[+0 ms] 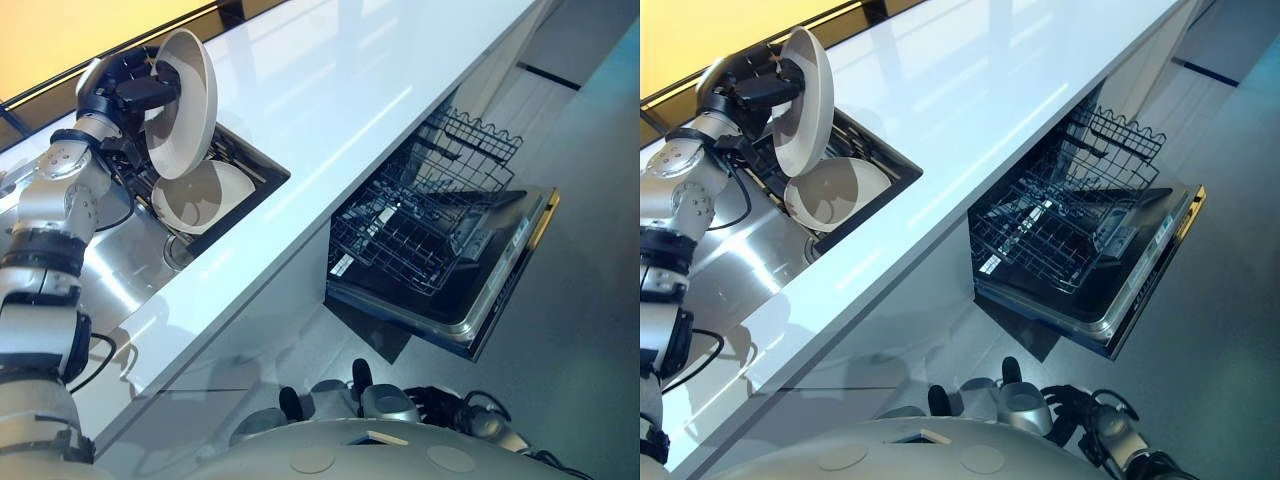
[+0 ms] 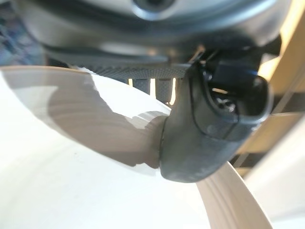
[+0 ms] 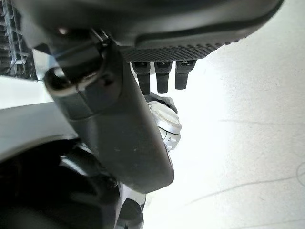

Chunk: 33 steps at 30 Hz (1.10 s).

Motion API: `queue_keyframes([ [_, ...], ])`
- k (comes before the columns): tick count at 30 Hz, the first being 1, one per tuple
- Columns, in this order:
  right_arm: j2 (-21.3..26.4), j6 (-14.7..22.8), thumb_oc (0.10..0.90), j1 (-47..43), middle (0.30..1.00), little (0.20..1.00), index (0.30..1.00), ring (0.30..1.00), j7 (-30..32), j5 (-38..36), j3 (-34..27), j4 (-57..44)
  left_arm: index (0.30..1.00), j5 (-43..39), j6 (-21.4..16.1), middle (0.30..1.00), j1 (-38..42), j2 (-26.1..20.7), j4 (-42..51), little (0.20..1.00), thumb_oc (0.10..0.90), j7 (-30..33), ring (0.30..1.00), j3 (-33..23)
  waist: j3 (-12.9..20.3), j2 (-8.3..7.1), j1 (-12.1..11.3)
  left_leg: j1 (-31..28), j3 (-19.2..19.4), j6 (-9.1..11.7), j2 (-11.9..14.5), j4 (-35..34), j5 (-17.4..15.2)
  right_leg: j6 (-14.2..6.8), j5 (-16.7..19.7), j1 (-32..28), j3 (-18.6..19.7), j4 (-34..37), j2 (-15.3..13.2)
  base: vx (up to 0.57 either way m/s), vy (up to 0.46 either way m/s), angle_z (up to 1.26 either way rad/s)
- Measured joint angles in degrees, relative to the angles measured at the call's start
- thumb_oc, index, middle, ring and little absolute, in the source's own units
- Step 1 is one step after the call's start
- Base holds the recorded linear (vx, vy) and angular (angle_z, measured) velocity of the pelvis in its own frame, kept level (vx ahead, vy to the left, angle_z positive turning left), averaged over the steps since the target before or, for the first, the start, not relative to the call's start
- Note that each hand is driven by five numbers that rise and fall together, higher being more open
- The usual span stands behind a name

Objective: Pick up plates and place into dishwasher.

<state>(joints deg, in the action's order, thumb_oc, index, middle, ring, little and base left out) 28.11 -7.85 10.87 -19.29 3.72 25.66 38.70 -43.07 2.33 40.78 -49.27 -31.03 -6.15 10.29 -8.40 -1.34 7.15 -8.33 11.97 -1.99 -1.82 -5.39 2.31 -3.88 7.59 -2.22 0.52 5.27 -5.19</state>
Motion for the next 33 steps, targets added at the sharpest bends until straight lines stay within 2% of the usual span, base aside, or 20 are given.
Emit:
queue_keyframes([
  [3, 5.3, -5.6, 0.8, 0.7, 0.9, 0.9, 0.9, 0.9, -7.3, -7.0, -0.4, -7.1, 0.3, 0.5, -0.4, 0.3, -1.2, -0.5, 3.7, 0.2, 0.1, -0.4, 0.3, 0.1, 0.1, -0.1, 0.5, 0.2, -0.8, 0.2, 0.1, 0.0, 0.2, 0.1, -0.1, -0.2, -1.1, 0.0, 0.0, -0.09, -0.07, 0.13],
  [5, 9.1, -7.2, 0.8, 1.8, 0.9, 0.9, 0.9, 0.9, -10.4, -13.7, -1.4, -10.6, 0.3, 0.5, -1.7, 0.3, -1.5, -1.2, 5.3, 0.2, 0.1, -0.5, 0.3, 0.1, 0.1, -0.11, 0.6, 0.7, -1.3, 0.7, 0.3, 0.0, 0.3, 0.1, -0.1, -0.1, -1.5, 0.0, 0.0, -0.07, -0.046, 0.19],
  [6, 10.2, -7.3, 0.8, 2.9, 0.9, 0.9, 0.9, 0.9, -10.4, -19.0, -4.3, -12.8, 0.3, 0.6, -2.5, 0.3, -1.6, -1.8, 5.8, 0.2, 0.1, -0.4, 0.3, 0.1, 0.1, -0.19, 0.7, 0.8, -1.5, 0.9, 0.5, 0.0, 0.4, 0.2, -0.1, -0.1, -1.5, 0.0, 0.0, -0.05, -0.027, 0.13],
  [10, 9.9, -7.5, 0.8, 7.4, 0.9, 0.9, 0.9, 0.9, -5.0, -23.8, -7.9, -16.1, 0.3, 0.9, -3.2, 0.3, -3.1, -4.9, 11.5, 0.2, 0.1, 0.2, 0.3, -0.2, 0.2, -0.28, 1.0, 1.1, -2.4, 1.4, 1.0, 0.0, 0.7, 0.9, -0.6, -0.1, -2.0, 0.0, 0.8, -0.04, -0.012, 0.11],
  [13, 7.2, -7.5, 0.8, 13.0, 0.9, 0.9, 0.9, 0.9, 1.2, -25.1, -13.1, -20.4, 0.3, 3.1, -4.2, 0.3, -8.6, -5.8, 19.7, 0.2, 0.1, 0.2, 0.3, -5.2, 0.2, -0.24, 1.9, 1.2, -2.4, 1.7, 1.4, 0.0, 0.5, 1.0, -0.7, -0.1, -2.0, 0.0, 1.0, -0.01, 0.002, 0.01],
  [16, 6.0, -7.9, 0.8, 16.7, 0.9, 0.9, 0.9, 0.9, 5.6, -25.1, -15.2, -25.6, 0.3, 6.5, -5.1, 0.3, -13.5, -5.8, 26.9, 0.2, 0.1, 0.2, 0.3, -8.8, 0.1, 0.0, 3.3, 1.1, -2.1, 1.9, 1.6, -0.1, 0.3, 0.9, -1.0, 0.0, -1.4, 0.0, 1.1, -0.03, 0.018, -0.08],
  [24, 10.0, -8.7, 0.8, 17.9, 0.9, 0.9, 0.9, 0.9, 8.5, -25.1, -15.3, -33.3, 0.3, 13.4, -5.9, 0.3, -14.8, -5.8, 37.7, 0.2, 0.1, 0.2, 0.3, -8.8, 0.0, 0.46, 4.1, 1.2, -1.0, 2.1, 1.9, -0.1, -0.1, 0.9, -1.0, 0.4, -0.5, 0.0, 1.5, -0.04, 0.002, -0.09],
  [25, 8.8, -7.3, 0.8, 17.2, 0.9, 0.9, 0.9, 0.9, 10.1, -29.5, -18.4, -36.7, 0.3, 14.0, -6.5, 0.3, -14.8, -5.9, 37.6, 0.2, 0.1, 0.5, 0.3, -8.8, 0.0, 0.46, 3.9, 1.2, -0.4, 2.1, 2.0, -0.1, -0.1, 0.9, -1.0, 0.7, 0.1, 0.0, 1.6, -0.03, -0.019, -0.28],
  [26, 6.6, -4.1, 0.8, 14.2, 0.9, 0.9, 0.9, 0.9, 12.0, -31.3, -21.0, -40.8, 0.3, 14.3, -6.5, 0.3, -14.7, -6.0, 37.0, 0.2, 0.1, 1.1, 0.3, -8.6, 0.0, 0.46, 4.0, 1.2, 0.2, 2.2, 2.0, -0.1, -0.1, 1.1, -0.8, 1.0, 0.5, 0.0, 1.7, -0.03, -0.019, -0.34],
  [28, 3.1, 3.3, 0.8, 1.6, 0.9, 0.9, 0.9, 0.9, 15.6, -33.1, -23.9, -48.7, 0.3, 14.5, -6.3, 0.3, -13.5, -5.9, 36.2, 0.2, 0.1, 2.2, 0.3, -6.3, 0.2, 0.93, 4.0, 1.0, 0.2, 2.2, 2.0, -0.1, -0.2, 1.4, -0.6, 1.0, 0.6, 0.0, 1.8, -0.03, -0.019, -0.15],
  [29, 2.6, 7.3, 0.8, -6.0, 0.9, 0.9, 0.9, 0.9, 16.6, -33.0, -25.4, -52.4, 0.3, 14.9, -6.3, 0.3, -12.5, -5.5, 36.4, 0.2, 0.1, 2.2, 0.3, -4.7, 0.4, 1.67, 3.7, 1.1, -0.2, 2.2, 2.0, -0.1, -0.1, 1.4, -0.6, 1.0, 0.5, 0.0, 1.7, -0.02, -0.019, 0.12],
  [31, 4.5, 13.7, 0.8, -22.3, 0.9, 0.9, 0.9, 0.9, 17.0, -32.2, -27.1, -57.4, 0.3, 15.0, -6.4, 0.3, -10.4, -4.6, 37.0, 0.2, 0.1, 2.1, 0.3, -0.5, 1.4, 3.58, 1.4, 1.1, -1.0, 2.4, 2.2, 0.1, 0.2, 1.8, -0.4, 0.9, -0.1, 0.0, 2.0, -0.02, -0.02, 0.23],
  [33, 7.3, 15.9, 0.8, -31.5, 0.9, 0.9, 0.9, 0.9, 17.5, -29.9, -26.9, -59.7, 0.3, 15.0, -6.3, 0.3, -8.9, -3.2, 37.0, 0.2, 0.1, 2.1, 0.3, 1.3, 1.8, 4.15, -0.8, 0.8, -1.7, 2.4, 2.5, 0.3, 0.6, 2.0, -0.7, 0.2, -0.3, 0.0, 2.7, 0.0, -0.02, 0.24],
])
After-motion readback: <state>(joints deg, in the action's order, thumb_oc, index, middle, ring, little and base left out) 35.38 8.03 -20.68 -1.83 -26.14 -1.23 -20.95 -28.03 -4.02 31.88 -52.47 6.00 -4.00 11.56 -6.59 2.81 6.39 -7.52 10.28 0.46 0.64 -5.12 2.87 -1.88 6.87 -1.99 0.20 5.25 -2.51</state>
